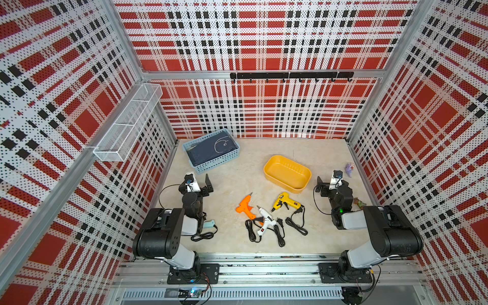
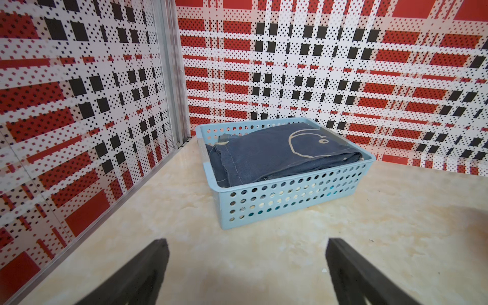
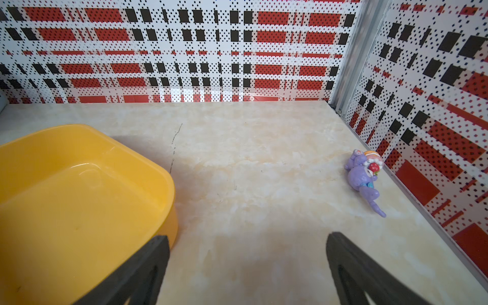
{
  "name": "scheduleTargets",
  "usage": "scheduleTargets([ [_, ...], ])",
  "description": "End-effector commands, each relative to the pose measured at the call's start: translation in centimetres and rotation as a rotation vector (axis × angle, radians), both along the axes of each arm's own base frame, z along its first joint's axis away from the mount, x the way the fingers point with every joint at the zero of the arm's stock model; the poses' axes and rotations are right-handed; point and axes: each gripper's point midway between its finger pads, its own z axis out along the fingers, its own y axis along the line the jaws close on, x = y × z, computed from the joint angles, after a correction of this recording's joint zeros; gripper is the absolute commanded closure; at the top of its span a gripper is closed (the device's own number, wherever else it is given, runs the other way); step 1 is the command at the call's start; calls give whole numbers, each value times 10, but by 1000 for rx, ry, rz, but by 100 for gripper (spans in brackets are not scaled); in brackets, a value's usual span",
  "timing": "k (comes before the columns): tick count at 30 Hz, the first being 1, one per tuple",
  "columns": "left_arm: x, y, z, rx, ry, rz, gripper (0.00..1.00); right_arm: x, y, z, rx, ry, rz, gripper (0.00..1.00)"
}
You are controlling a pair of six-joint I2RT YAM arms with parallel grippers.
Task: Put the hot melt glue gun into the storage box
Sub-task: Adjust the storage box at the center of the board.
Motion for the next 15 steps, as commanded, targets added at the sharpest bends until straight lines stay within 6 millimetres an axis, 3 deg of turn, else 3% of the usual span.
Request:
scheduleTargets([
  [1,0,6,3,-4,-8,61,1,13,1,13,-5,8,12,0],
  [4,0,22,20,-36,-21,172,1,50,-13,21,3,257,-94,0],
  [6,6,7,34,12,-5,131,1,110,-10,95,20,118,-99,0],
  [7,9,-1,42,28,-2,109,1,103,-12,63,8,319,-131,0],
  [8,11,-5,50,8,1,115,1,89,-15,44,-38,471,-183,0],
  [11,24,-15,65,-56,67,121,0,102,4,66,33,474,-205,0],
  [15,37,-45,73,-99,180,61,11,118,30,67,174,545,-185,0],
])
